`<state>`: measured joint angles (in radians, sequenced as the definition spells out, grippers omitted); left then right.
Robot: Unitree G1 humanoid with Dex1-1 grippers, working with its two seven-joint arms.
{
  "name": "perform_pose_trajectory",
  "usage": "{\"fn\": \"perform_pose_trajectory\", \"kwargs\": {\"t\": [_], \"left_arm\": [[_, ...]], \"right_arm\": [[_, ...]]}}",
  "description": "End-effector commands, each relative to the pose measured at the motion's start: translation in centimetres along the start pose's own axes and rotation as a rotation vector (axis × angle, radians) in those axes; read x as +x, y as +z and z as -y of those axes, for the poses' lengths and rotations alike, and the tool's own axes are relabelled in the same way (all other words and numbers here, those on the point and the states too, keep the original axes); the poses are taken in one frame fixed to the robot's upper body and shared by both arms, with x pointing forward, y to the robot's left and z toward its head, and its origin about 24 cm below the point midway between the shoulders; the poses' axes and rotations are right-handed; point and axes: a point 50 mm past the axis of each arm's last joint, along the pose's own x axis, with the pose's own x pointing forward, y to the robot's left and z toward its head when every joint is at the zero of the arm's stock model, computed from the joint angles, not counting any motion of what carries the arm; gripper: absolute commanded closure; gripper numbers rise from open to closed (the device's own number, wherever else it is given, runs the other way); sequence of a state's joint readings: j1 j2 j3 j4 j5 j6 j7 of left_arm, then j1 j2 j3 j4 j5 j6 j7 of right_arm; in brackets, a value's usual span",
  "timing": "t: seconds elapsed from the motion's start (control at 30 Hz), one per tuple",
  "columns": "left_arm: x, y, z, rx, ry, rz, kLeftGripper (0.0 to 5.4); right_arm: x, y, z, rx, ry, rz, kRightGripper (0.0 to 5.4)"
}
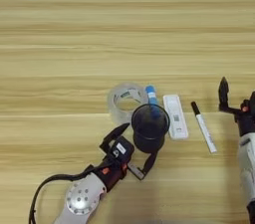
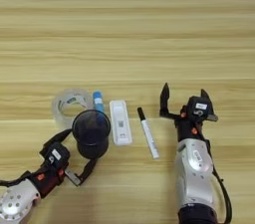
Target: Move the objects on the table
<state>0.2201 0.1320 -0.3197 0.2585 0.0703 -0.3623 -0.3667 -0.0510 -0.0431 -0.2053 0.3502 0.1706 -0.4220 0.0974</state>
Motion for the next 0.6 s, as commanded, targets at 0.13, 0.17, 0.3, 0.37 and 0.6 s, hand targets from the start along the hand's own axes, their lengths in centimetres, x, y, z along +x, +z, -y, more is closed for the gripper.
{"fn": "perform_pose_trajectory", "kwargs": {"t": [0.13,0.17,0.3,0.37,0.6], "left_arm": [[0.5,-0.3,-0.1,-0.001,-0.001,-0.002,0.00],[0.6,-0.3,-0.1,-0.001,-0.001,-0.001,0.00],[0.8,-0.3,-0.1,0.003,-0.006,-0.002,0.00],[1.0,-0.3,-0.1,0.004,-0.008,-0.003,0.00],[1.4,-0.3,-0.2,0.007,-0.015,-0.002,0.00]], "right_arm": [[-0.1,0.0,-0.1,0.003,-0.002,-0.011,0.02],[-0.1,0.0,-0.1,0.003,-0.002,-0.011,0.02],[-0.1,0.0,-0.3,0.004,-0.002,-0.011,0.02],[-0.1,0.0,-0.3,0.005,-0.001,-0.012,0.02],[-0.2,-0.1,-0.5,0.007,-0.002,-0.011,0.02]]}}
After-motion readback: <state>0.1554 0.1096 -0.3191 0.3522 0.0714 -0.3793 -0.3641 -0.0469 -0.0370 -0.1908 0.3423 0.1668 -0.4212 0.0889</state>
